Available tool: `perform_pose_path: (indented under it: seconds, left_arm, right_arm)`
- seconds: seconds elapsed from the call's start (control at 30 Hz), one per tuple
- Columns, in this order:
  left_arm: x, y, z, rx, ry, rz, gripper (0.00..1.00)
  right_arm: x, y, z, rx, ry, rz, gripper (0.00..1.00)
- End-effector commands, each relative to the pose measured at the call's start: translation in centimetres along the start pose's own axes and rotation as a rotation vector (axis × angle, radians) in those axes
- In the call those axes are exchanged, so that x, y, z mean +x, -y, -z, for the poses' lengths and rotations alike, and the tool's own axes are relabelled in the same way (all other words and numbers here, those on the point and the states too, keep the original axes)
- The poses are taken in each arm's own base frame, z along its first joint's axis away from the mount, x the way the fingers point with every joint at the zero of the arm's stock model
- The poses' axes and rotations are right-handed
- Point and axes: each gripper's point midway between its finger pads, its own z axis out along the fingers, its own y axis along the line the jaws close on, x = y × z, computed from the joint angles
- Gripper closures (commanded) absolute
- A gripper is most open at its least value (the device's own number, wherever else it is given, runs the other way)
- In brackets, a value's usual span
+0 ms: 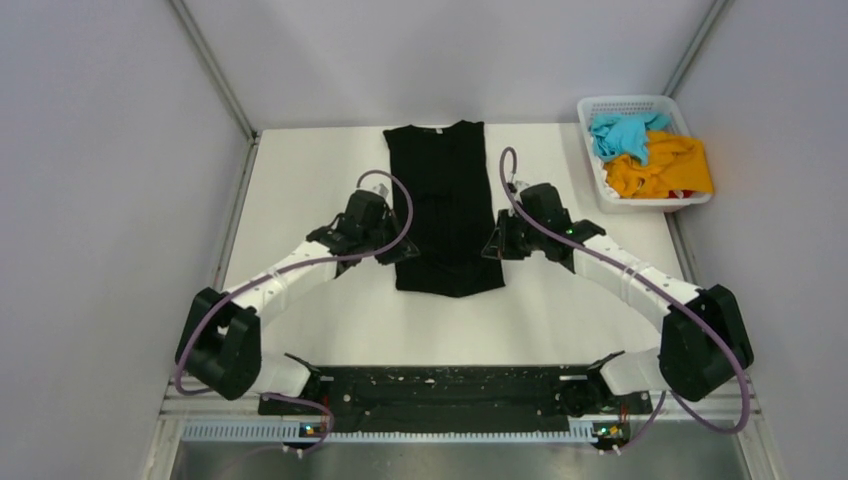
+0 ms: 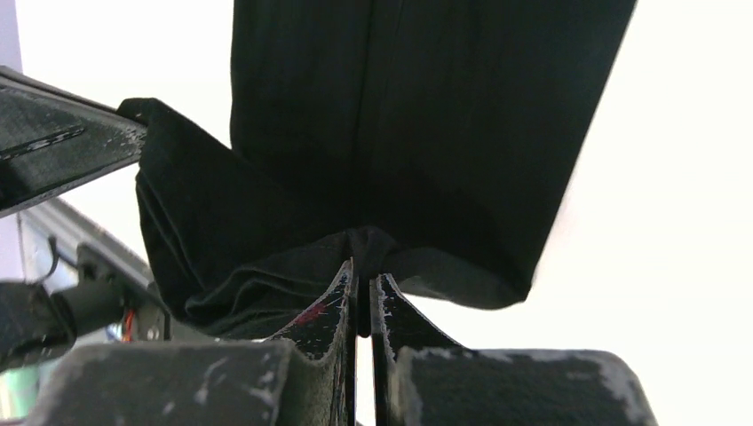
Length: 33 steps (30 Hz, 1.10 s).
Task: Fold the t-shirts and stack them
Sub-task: Fold the folded rectangular tshirt in 1/3 of the way
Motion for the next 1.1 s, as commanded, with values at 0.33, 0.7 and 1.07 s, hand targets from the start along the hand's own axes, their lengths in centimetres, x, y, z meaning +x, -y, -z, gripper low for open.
perform_pose_path:
  seconds: [0.33, 0.7, 1.07]
  left_arm:
    - [-11.7, 1.2, -2.8, 0.023, 0.089, -0.088, 1.00]
    - [-14.8, -0.7, -5.4, -0.009, 0.071, -0.067, 1.00]
    - [-16.8, -2.8, -7.6, -0.039, 0.048, -0.043, 1.00]
  right_arm:
    - [-12.9, 1.6, -3.1, 0.161, 0.244, 0.064, 1.00]
    - [-15.6, 4.2, -6.3, 0.197, 0.235, 0.032, 1.00]
    - [-17.1, 5.4, -8.8, 0.192, 0.239, 0.031, 1.00]
